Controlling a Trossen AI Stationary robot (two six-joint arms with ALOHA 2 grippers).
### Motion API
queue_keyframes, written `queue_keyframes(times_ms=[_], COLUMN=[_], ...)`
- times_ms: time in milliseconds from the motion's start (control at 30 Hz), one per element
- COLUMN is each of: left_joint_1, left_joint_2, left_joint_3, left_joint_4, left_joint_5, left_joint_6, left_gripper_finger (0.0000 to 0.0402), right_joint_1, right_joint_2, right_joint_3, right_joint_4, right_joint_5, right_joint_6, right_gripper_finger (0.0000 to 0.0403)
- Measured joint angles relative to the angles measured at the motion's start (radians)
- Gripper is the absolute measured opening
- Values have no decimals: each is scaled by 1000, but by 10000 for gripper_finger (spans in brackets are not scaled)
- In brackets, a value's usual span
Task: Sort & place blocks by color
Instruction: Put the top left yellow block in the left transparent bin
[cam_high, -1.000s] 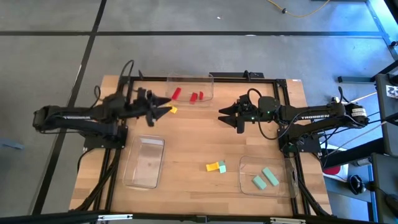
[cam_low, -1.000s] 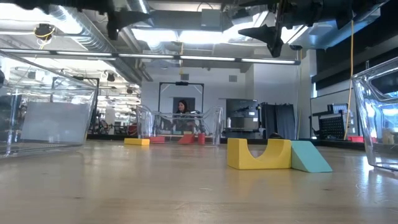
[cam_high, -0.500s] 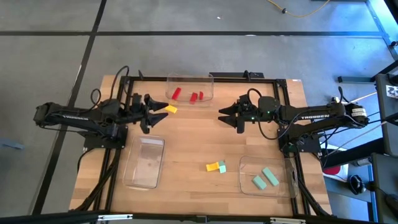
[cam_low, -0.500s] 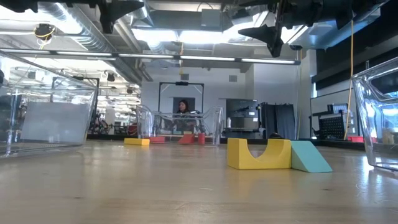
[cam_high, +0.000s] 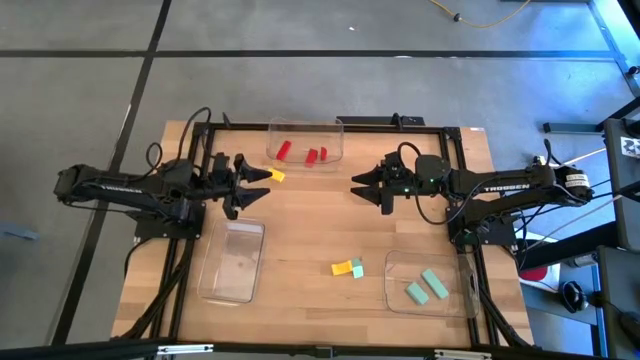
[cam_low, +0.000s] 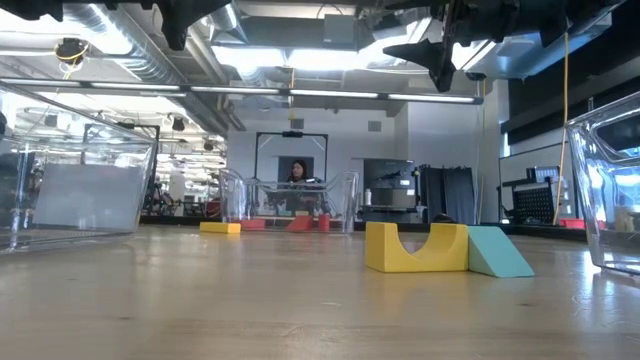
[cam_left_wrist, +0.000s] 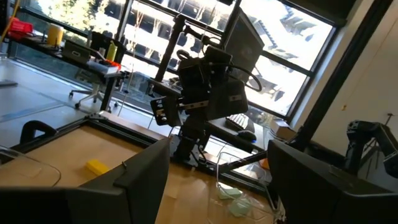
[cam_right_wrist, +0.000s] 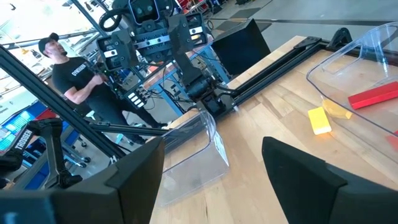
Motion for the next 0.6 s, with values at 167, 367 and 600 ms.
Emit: queue_keyframes(times_ms=[167,367,600], left_joint_1=[0,0,38], left_joint_2=[0,0,8], left_joint_3=[0,0,5], left_joint_4=[0,-13,-100], left_joint_5=[8,19,28], left_joint_6=[6,3,-26], left_gripper_finger=[259,259,259], right_joint_1=[0,0,0], right_joint_2=[0,0,0], right_joint_3=[0,0,0], right_joint_4=[0,0,0], right_joint_5=[0,0,0], right_joint_6=[1,-2,0], right_gripper_finger=[272,272,272])
